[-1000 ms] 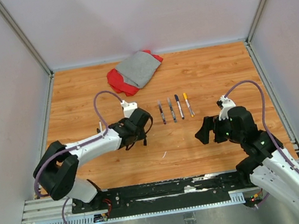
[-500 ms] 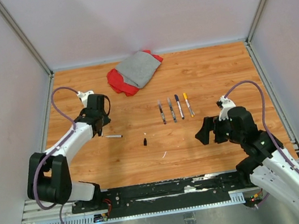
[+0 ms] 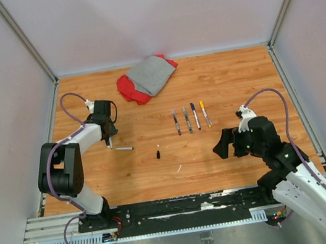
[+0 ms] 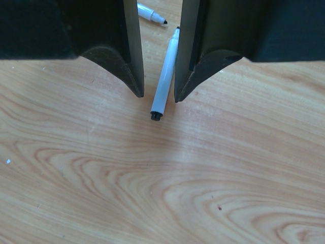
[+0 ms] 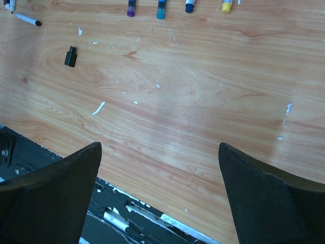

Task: Insert the pens into the pen caps
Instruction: Pick up the pen from the center of the board.

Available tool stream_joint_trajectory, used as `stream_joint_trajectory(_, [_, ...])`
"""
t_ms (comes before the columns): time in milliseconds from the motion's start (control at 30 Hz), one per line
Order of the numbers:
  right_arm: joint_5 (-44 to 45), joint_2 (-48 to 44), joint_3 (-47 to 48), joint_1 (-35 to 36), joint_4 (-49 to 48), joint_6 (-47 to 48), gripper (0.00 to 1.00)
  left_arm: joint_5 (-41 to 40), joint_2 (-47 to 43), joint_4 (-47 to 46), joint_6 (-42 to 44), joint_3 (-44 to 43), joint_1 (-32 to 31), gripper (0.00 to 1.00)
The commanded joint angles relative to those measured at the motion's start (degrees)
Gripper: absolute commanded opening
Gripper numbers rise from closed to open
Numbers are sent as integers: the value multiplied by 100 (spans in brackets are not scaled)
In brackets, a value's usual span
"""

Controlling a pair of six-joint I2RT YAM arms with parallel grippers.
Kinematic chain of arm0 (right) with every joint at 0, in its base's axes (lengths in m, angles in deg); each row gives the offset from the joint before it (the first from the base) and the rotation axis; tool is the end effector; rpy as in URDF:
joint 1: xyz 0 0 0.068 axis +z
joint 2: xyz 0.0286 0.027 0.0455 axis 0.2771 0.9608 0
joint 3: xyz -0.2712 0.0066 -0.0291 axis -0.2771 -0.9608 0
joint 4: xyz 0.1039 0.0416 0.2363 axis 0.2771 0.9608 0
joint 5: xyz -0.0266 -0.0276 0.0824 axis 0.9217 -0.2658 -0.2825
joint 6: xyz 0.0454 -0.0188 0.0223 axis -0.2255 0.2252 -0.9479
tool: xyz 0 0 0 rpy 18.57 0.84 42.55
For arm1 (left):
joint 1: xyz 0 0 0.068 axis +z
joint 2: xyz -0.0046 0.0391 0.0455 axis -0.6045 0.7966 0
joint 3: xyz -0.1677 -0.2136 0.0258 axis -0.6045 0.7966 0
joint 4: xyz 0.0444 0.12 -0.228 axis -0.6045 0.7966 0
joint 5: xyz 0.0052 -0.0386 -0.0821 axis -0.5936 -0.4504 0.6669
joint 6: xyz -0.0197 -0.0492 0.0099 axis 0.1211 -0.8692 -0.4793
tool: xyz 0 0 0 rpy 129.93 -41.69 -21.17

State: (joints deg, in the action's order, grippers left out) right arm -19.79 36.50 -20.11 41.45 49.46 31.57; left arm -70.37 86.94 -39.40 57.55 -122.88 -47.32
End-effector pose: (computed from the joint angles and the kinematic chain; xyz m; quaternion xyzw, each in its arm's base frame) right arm 0.1142 0.0615 0.2439 -0.0242 0.8735 0.2904 0.3899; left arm 0.3095 -0.0426 0.1664 -0.1623 0.9297 0.0796 0.3208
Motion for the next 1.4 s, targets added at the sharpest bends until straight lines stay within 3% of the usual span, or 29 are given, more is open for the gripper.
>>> stream_joint_trajectory(0, [-93,-60,41,-67,68,108,98,75,162,-192,152,-209,73,35])
stream_joint_trajectory(467, [-224,79,85,-67,-59,114,98,139,438,80,71,-329,92,33])
stream_joint_trajectory(1100, [-262,69,126,-66,-59,91,98,415,182,4,50,-329,54,12])
stream_joint_trajectory(1367, [-160,48,207,-67,-6,155,99,287,-637,-22,-53,-416,-655,2])
